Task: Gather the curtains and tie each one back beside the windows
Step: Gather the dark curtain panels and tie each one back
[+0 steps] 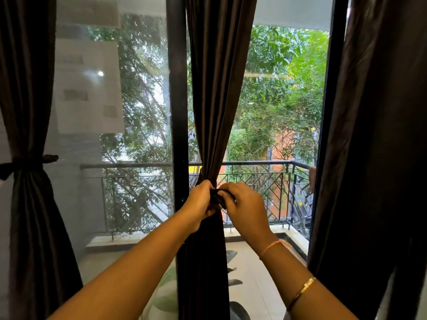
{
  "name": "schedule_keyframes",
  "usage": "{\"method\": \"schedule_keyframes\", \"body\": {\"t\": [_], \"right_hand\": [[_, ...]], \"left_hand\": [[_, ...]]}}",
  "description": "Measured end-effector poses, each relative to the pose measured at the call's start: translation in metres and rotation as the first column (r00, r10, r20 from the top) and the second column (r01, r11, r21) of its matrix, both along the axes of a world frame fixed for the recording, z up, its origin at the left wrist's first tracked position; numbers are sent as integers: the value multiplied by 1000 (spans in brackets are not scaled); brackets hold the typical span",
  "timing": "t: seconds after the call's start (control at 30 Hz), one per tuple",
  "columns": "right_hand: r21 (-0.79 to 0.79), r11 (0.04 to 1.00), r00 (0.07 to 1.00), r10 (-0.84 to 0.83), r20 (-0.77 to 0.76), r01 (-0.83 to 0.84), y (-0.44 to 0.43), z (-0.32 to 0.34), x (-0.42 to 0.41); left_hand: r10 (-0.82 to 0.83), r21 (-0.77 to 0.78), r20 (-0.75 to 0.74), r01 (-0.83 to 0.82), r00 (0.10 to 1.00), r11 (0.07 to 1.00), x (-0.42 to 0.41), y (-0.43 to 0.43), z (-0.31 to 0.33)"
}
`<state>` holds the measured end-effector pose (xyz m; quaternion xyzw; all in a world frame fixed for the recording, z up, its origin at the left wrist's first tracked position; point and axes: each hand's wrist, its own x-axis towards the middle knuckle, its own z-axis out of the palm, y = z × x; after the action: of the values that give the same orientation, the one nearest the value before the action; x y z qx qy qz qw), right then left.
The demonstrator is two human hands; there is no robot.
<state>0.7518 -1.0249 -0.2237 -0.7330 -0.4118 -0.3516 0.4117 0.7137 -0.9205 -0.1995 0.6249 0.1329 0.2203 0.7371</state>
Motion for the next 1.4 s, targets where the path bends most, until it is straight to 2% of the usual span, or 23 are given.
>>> {"method": "schedule_keyframes", "body": {"t": [0.1,0.2,0.27,0.4,0.5,0.6,0.7,0.8,0.9,0.97,1.03,1.1,1.17,1.2,1.23,1.3,1.4], "right_hand": [[28,1000,1000,8,-29,-7,-1,4,1],[199,970,953,188,-237,-142,-2,12,0],[252,950,927,252,-277,-183,0,15,-1],[55,979,962,205,-178,-198,1,9,2],[-73,979,971,176,-165,-190,2,-1,4],[-17,991,975,126,-183,-132,8,-5,3],[64,996,958,82,-276,-67,16,-6,1],[94,996,927,44,-372,-10,17,-7,3],[98,993,896,-10,-445,60,17,-5,10],[140,989,848,32,-528,50,18,1,13],[250,968,747,170,-643,-6,20,5,13],[457,887,526,420,-740,-67,21,9,9],[647,761,280,631,-723,-44,22,14,5],[696,717,211,683,-699,-17,23,16,4],[721,693,179,710,-681,-7,24,17,4],[722,691,177,717,-674,-46,26,19,2],[613,783,308,612,-728,-105,30,19,0]], "left_hand": [[13,54,-12,-13,1000,998,0,3,0],[42,122,-43,-36,998,992,0,8,-1],[25,99,-46,-20,999,995,-1,10,-1],[-31,-33,-48,29,998,999,-3,15,-1],[5,-87,-58,-10,998,996,-4,18,-2],[32,-134,-77,-43,996,990,-3,16,-1],[30,-109,-119,-43,992,993,-2,16,2],[7,-98,-159,-23,987,995,-3,16,3],[-61,-154,-183,33,981,988,-7,16,3],[-115,-191,-166,82,979,978,-10,16,4],[-137,-235,-122,106,983,966,-12,17,5],[-134,-263,-67,112,989,958,-12,16,4],[-105,-255,-25,96,994,962,-10,17,1],[-84,-231,-12,79,996,970,-8,17,-2],[-65,-197,-1,64,998,978,-7,18,-4],[-49,-117,17,51,999,992,-6,19,-9],[-21,17,29,20,999,1000,-6,18,-16]]}}
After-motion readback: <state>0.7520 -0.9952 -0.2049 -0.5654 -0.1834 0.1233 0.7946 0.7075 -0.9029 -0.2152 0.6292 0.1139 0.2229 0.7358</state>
